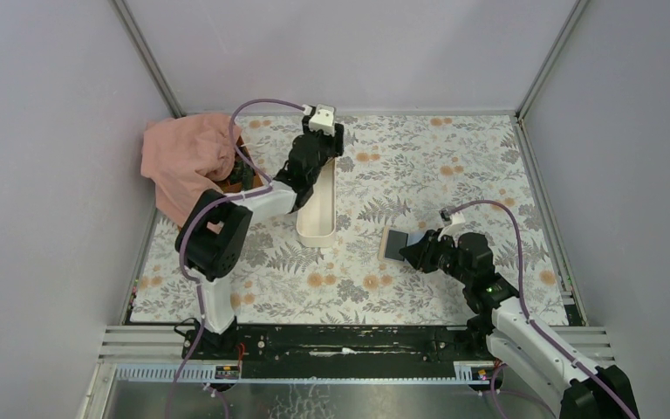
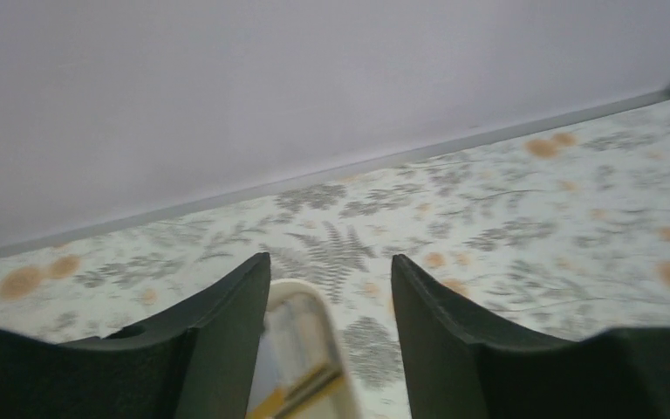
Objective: Take the credit cards out of the card holder
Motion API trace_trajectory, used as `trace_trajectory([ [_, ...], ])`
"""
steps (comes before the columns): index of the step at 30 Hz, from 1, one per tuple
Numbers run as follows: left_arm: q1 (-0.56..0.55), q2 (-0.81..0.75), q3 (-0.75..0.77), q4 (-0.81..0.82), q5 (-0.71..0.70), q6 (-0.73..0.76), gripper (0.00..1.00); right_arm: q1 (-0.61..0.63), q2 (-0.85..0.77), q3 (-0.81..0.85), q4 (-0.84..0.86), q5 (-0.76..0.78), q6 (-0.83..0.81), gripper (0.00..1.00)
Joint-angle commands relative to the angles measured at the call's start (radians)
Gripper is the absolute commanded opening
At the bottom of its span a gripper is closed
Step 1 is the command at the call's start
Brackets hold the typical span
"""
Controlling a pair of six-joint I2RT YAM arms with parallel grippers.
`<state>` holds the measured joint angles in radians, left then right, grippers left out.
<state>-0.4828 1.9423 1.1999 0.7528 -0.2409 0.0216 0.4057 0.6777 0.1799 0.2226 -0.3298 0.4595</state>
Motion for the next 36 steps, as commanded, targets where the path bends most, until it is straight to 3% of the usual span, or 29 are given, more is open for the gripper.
trace_trajectory([
  [1, -0.065, -0.088, -0.058, -0.065, 0.057, -0.102, 0.63, -0.004, 0.008, 0.046, 0.006, 0.091, 0.007, 0.27],
  [4, -0.184, -0.098, -0.102, -0.088, -0.016, -0.094, 0.64, -0.004, 0.032, 0.063, -0.044, 0.182, 0.019, 0.28],
  [6, -0.258, -0.111, -0.144, -0.081, -0.056, -0.111, 0.57, -0.005, 0.042, 0.071, -0.063, 0.218, 0.027, 0.28],
  [8, -0.306, -0.142, -0.199, -0.066, -0.031, -0.168, 0.42, -0.003, 0.054, 0.074, -0.075, 0.249, 0.043, 0.28],
  [11, -0.331, -0.198, -0.303, -0.024, 0.136, -0.32, 0.02, -0.005, 0.064, 0.068, -0.064, 0.271, 0.068, 0.28],
  [12, -0.333, -0.209, -0.347, -0.007, 0.179, -0.376, 0.0, -0.004, 0.069, 0.063, -0.048, 0.26, 0.074, 0.27],
  [18, -0.334, -0.213, -0.479, 0.056, 0.332, -0.533, 0.0, -0.011, 0.128, 0.034, 0.052, 0.262, 0.147, 0.12],
  [21, -0.337, -0.176, -0.527, 0.164, 0.437, -0.629, 0.0, -0.019, 0.18, 0.044, 0.083, 0.255, 0.157, 0.05],
  [24, -0.358, -0.134, -0.547, 0.242, 0.473, -0.664, 0.0, -0.023, 0.231, 0.05, 0.127, 0.218, 0.169, 0.04],
  [36, -0.407, -0.031, -0.515, 0.246, 0.491, -0.716, 0.0, -0.15, 0.404, 0.006, 0.198, 0.097, 0.174, 0.1],
])
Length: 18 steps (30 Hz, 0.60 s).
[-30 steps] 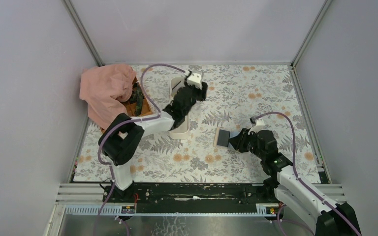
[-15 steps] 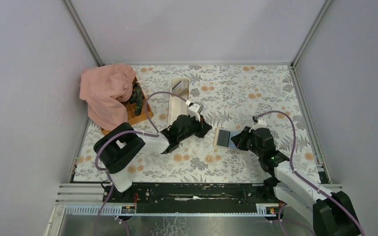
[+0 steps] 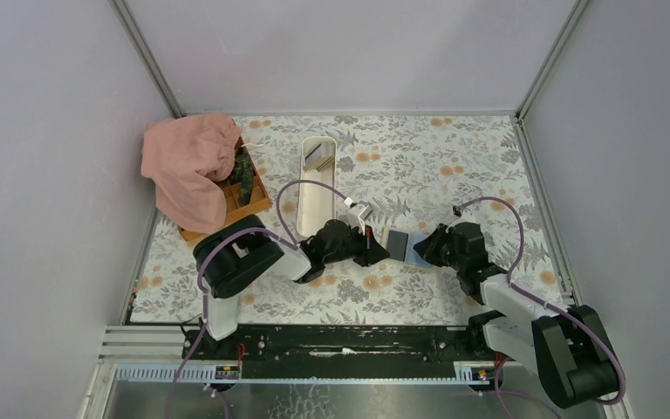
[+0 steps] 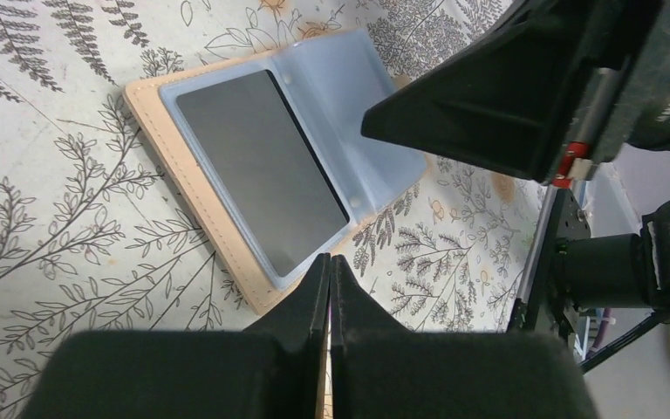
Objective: Take the credit cards out of the card holder
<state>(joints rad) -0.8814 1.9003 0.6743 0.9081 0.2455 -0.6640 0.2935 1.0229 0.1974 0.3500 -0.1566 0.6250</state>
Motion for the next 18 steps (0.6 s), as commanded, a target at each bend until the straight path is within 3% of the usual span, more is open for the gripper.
trace_trajectory([
  [1, -0.008, 0.015, 0.012, 0.079, 0.002, -0.031, 0.0, -0.045, 0.082, -0.01, 0.078, -0.093, 0.012, 0.1],
  [8, -0.008, 0.037, -0.015, 0.074, -0.015, -0.043, 0.0, -0.069, 0.155, -0.006, 0.108, -0.139, 0.009, 0.13],
  [13, -0.01, 0.064, -0.03, 0.091, -0.016, -0.048, 0.0, -0.07, 0.127, -0.011, 0.145, -0.202, -0.024, 0.26],
  [18, -0.012, 0.084, -0.032, 0.11, -0.016, -0.057, 0.0, -0.071, 0.071, -0.038, 0.221, -0.259, -0.02, 0.32],
])
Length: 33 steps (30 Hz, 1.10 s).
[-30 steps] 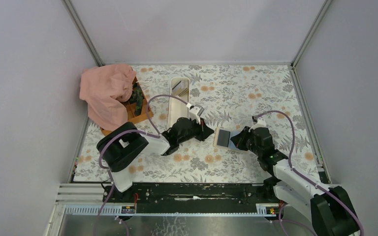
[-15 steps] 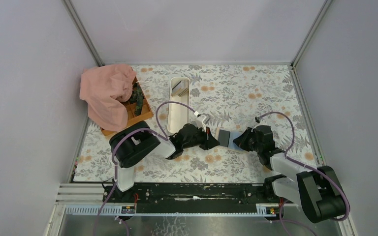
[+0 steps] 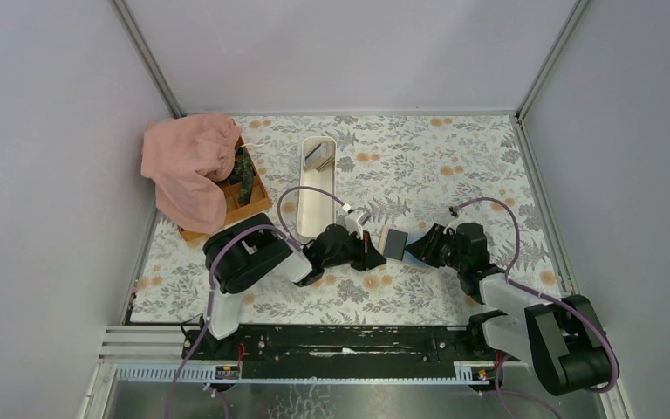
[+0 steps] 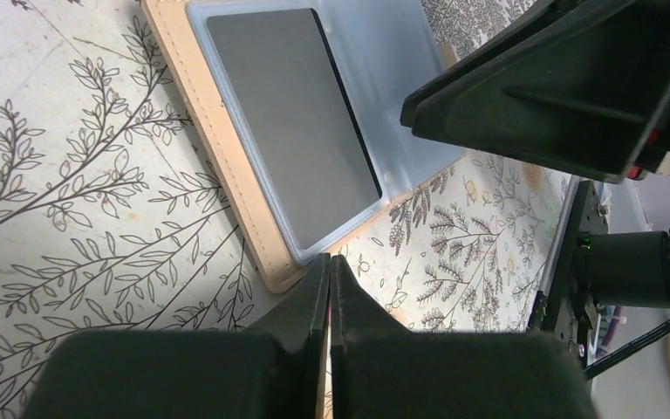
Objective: Take the credit cards out of the card holder
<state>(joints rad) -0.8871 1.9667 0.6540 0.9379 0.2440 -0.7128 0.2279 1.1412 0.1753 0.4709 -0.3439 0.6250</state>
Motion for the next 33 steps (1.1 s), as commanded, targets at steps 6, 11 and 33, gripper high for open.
trace_trajectory([
  [6, -0.007, 0.026, -0.013, 0.081, -0.018, -0.007, 0.0, -0.003, -0.077, -0.028, 0.153, -0.106, -0.014, 0.33],
  [11, -0.008, 0.029, -0.014, 0.086, -0.015, -0.012, 0.0, -0.003, 0.043, -0.024, 0.193, -0.1, -0.005, 0.35],
  [33, -0.009, 0.034, -0.008, 0.091, 0.001, -0.014, 0.0, -0.004, 0.221, -0.018, 0.345, -0.159, 0.039, 0.43],
])
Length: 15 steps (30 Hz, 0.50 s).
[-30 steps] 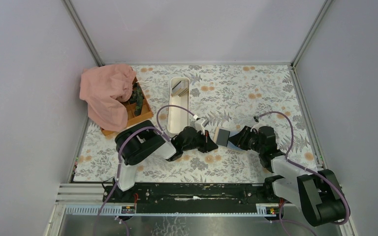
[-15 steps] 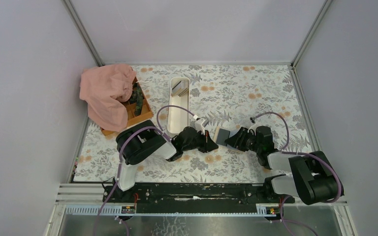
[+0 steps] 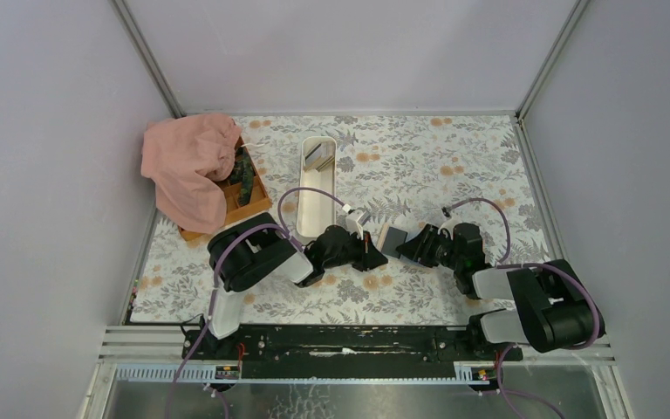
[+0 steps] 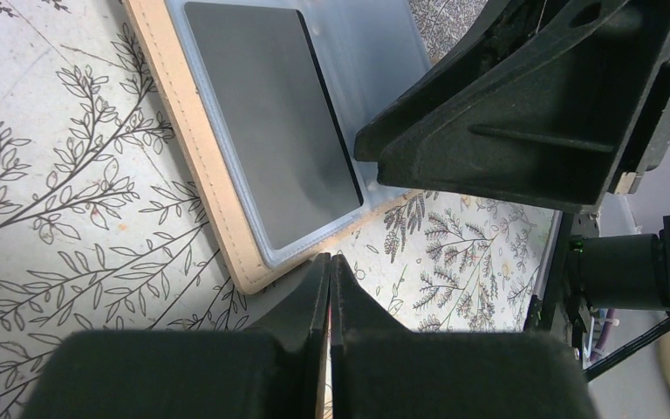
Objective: Take the credit cards out of the card holder
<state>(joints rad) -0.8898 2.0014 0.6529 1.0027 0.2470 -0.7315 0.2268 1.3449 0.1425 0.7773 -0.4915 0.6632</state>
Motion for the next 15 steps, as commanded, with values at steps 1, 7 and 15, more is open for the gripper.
trace_trajectory([
  [1, -0.007, -0.015, -0.011, 0.023, -0.009, 0.01, 0.0, -0.002, 0.021, 0.014, 0.029, 0.0, 0.006, 0.42],
  [7, 0.019, -0.077, 0.012, 0.06, 0.015, 0.038, 0.11, -0.004, 0.022, 0.011, -0.056, 0.073, 0.015, 0.37],
  [15, 0.094, -0.034, 0.11, -0.013, 0.013, 0.058, 0.17, -0.005, -0.007, 0.006, -0.075, 0.101, 0.018, 0.24],
])
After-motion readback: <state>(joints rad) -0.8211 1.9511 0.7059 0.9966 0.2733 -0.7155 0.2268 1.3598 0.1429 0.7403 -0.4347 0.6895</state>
